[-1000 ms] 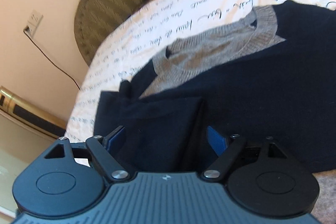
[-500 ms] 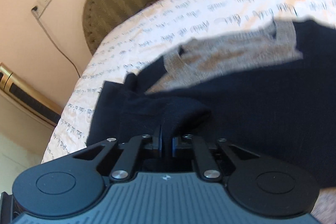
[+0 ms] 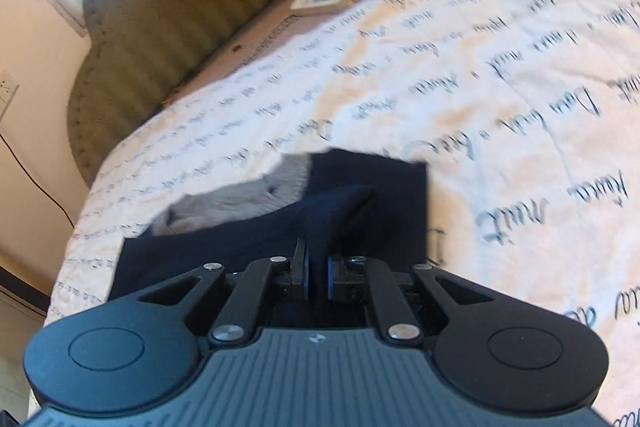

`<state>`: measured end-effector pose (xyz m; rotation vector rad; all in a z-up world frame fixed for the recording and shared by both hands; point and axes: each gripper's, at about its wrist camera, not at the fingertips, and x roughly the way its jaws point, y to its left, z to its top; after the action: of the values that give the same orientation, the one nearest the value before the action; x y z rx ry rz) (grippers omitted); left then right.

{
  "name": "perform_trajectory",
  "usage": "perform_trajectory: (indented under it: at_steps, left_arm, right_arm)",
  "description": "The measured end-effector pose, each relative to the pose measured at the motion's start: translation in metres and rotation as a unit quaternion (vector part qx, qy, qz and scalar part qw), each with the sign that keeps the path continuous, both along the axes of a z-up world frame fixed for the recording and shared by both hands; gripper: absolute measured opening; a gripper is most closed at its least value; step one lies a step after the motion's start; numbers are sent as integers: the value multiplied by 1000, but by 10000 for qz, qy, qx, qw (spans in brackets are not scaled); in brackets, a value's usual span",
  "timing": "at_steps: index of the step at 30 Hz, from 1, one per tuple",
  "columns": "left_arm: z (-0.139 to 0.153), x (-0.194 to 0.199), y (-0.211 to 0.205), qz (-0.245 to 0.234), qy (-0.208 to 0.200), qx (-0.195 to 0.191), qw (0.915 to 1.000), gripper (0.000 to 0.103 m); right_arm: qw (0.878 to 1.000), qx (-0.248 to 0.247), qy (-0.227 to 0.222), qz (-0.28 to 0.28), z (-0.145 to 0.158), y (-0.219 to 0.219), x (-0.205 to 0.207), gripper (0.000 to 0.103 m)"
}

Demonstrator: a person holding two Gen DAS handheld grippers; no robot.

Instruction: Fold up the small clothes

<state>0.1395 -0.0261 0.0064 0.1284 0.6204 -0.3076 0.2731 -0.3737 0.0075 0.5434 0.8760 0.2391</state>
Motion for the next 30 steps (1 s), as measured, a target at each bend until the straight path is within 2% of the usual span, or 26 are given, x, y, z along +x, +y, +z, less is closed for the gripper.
perform_trajectory:
  at_steps: [5, 10, 14, 17, 19, 21, 23, 26, 27, 29, 30]
  left_arm:
    - [-1, -1, -5, -70, -12, 110, 9999, 93]
    - [-1, -1, -6, -140, -21, 164, 9998, 93]
    - [18, 1, -7, -391, -383, 121, 9984, 93]
    - [42, 26, -8, -246, -700, 144, 9971, 99]
    - [50, 52, -7, 119, -769, 363, 9963, 100]
    - [51, 85, 1, 476, -575, 408, 9964, 99]
    - [44, 119, 16, 876, -83, 228, 9959, 98]
    - [23, 159, 32, 1213, 549, 90, 9911, 98]
    - [15, 168, 38, 1254, 725, 61, 9894, 93]
    - [8, 175, 50, 1251, 948, -264, 9872, 90]
    - [8, 177, 55, 1250, 1011, -474, 9858, 84]
  right_arm:
    - [10000, 83, -51, 6, -10, -2, 0, 8]
    - [9997, 208, -128, -89, -1, -13, -1, 8]
    - [9998, 181, 46, -56, -9, -20, 0, 9]
    - [9991, 388, -39, -170, -6, -27, -6, 10]
    - [9986, 453, -166, -220, 0, -28, -10, 14]
    - [9991, 344, -225, -57, 5, -21, -10, 24]
    - [9997, 129, -193, 80, 6, -13, -7, 33]
    - [9999, 54, -116, 94, 1, -11, -3, 33]
    - [9999, 61, -45, 76, -2, -12, -1, 33]
    - [9998, 116, 89, 114, -11, -11, 2, 32]
    - [9998, 107, 75, 167, -13, -10, 1, 32]
